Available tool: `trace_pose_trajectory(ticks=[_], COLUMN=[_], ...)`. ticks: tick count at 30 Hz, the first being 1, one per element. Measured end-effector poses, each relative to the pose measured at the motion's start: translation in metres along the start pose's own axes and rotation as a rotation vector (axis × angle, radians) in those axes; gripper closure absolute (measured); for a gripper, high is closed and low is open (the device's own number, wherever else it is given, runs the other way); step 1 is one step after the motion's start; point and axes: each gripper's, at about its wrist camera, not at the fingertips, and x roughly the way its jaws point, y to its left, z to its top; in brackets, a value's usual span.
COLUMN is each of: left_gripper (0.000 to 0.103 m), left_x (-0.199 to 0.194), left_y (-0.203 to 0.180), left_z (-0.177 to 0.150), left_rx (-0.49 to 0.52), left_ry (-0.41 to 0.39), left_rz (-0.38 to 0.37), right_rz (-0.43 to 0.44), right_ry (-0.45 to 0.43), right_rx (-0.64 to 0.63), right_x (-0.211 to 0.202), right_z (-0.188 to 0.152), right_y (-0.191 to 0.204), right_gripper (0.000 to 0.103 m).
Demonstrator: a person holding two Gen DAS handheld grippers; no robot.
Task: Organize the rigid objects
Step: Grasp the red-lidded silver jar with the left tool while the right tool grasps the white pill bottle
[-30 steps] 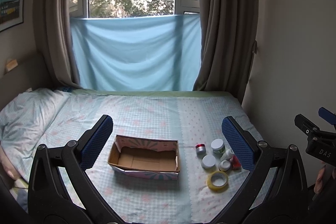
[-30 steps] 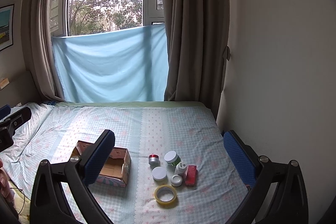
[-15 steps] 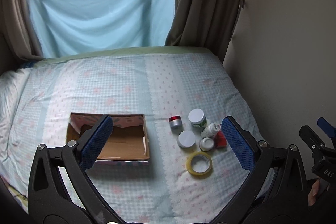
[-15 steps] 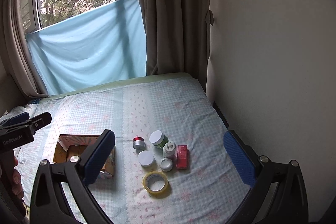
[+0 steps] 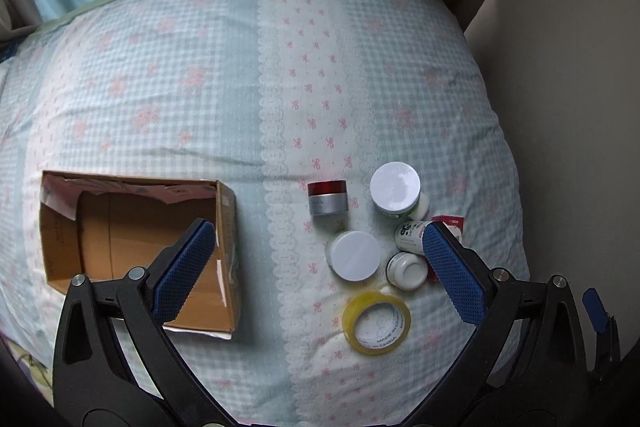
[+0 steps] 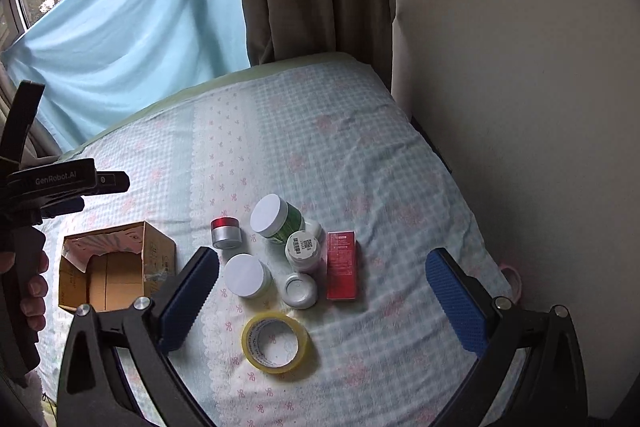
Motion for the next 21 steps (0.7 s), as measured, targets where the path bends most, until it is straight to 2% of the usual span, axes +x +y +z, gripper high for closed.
trace_pose_trajectory(ticks=[6,13,16,18,21], left_gripper=[0.0,0.004,0.006,0.015,0.015], left_x=[0.092,0.177,0.204,0.217,0.229], left_y=[-0.009,-0.007,-0.005,-0.003,-0.003], left_z=[0.012,0.017,0.013,0.011,0.011], left_rx=[0.0,-0.002,0.005,0.001,0.0], left_ry=[0.135,0.223,0.254,0.272,0.279], left_rz=[0.026,0.044,0.064,0.076,0.068], right_rz=[-0.013,-0.042,-0.022,-0.022,-0.021], right_ry=[0.041,0.118,0.154,0.182,0.2], right_rx=[-0.052,-0.068,-0.101,-0.132,-0.135], right_x=[0.066,0.152,0.184,0.201,0.216], right_z=[-0.008,-0.024,-0.03,-0.035,-0.038], right_y=[0.009,0.018,0.027,0.034,0.037], right_gripper=[0.0,0.006,0.017,0.028,0.033])
